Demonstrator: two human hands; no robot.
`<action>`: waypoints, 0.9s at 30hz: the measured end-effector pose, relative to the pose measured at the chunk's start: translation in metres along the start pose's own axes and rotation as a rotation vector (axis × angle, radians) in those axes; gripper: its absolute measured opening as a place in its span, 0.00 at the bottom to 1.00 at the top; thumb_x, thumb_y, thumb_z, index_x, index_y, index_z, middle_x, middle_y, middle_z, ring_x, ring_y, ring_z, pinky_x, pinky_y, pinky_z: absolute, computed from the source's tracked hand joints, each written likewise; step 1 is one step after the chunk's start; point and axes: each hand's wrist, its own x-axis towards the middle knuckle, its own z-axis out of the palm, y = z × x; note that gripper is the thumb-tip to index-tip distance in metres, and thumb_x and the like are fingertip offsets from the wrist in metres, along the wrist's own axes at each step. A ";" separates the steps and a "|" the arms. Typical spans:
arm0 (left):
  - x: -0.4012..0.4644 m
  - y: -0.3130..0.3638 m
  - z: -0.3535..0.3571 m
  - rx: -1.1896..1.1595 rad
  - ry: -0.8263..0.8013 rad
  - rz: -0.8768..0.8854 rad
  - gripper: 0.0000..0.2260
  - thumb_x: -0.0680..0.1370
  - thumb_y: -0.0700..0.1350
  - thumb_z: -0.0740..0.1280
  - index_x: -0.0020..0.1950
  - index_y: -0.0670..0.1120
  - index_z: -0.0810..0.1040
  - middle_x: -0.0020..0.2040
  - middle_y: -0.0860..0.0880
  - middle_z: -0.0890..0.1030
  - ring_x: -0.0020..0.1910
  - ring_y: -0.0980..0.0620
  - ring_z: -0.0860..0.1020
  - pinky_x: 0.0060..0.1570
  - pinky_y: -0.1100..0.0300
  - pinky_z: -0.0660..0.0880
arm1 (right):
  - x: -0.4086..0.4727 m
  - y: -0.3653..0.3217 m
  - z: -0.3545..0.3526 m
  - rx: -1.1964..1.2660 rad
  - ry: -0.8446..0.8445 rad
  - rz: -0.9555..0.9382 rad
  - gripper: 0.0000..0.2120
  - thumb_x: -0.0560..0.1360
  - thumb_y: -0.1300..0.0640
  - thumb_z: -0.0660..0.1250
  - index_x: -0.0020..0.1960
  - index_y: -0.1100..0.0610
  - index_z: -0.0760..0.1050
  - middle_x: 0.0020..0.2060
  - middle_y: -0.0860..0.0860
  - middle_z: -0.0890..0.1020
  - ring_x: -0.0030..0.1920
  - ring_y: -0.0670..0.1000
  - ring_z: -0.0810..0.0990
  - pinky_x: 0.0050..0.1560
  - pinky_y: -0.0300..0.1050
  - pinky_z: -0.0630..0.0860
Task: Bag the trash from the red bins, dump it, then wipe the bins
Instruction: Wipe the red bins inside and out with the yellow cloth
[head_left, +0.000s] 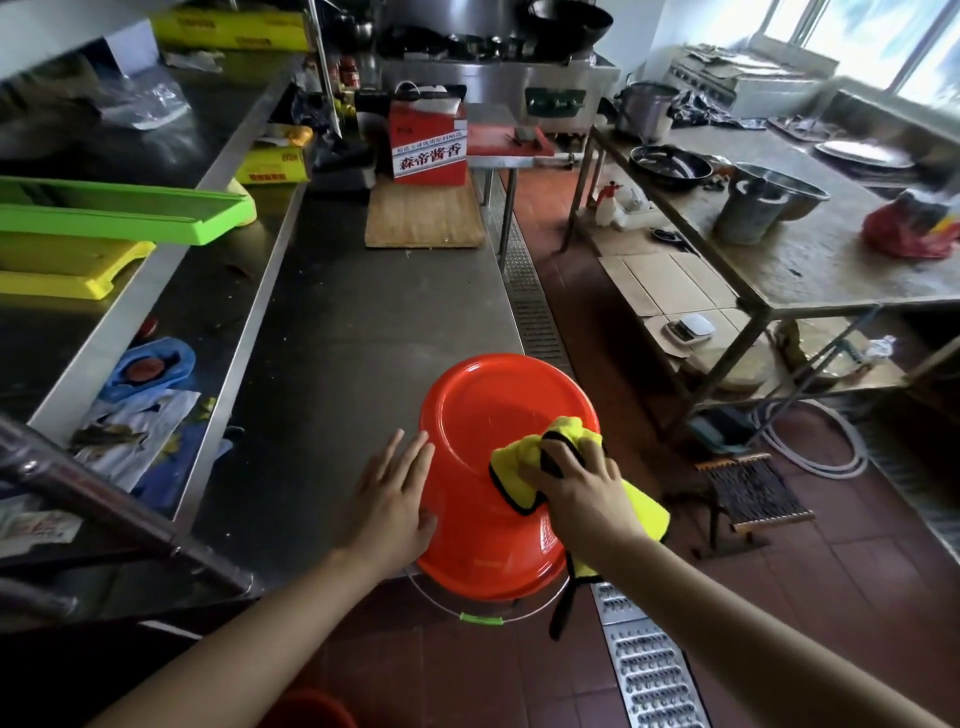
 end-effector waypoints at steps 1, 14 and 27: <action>-0.001 -0.001 0.001 -0.097 0.002 0.004 0.42 0.72 0.51 0.68 0.81 0.51 0.48 0.81 0.55 0.49 0.79 0.50 0.46 0.74 0.46 0.57 | 0.000 -0.007 0.001 0.004 0.022 -0.045 0.28 0.74 0.59 0.64 0.71 0.39 0.71 0.72 0.51 0.68 0.67 0.66 0.65 0.59 0.60 0.71; -0.009 -0.002 0.003 -0.935 -0.167 -0.415 0.33 0.71 0.53 0.57 0.71 0.76 0.48 0.77 0.56 0.62 0.64 0.64 0.66 0.57 0.64 0.69 | 0.094 -0.065 -0.019 -0.243 0.056 -0.335 0.22 0.79 0.55 0.60 0.71 0.41 0.71 0.76 0.54 0.61 0.73 0.70 0.58 0.65 0.64 0.65; -0.008 0.006 -0.007 -0.421 0.143 -0.150 0.33 0.78 0.42 0.65 0.79 0.55 0.53 0.79 0.54 0.58 0.78 0.55 0.55 0.73 0.55 0.64 | 0.167 -0.052 -0.046 -0.452 0.040 -0.210 0.18 0.81 0.52 0.58 0.69 0.42 0.73 0.74 0.53 0.62 0.72 0.66 0.59 0.65 0.62 0.66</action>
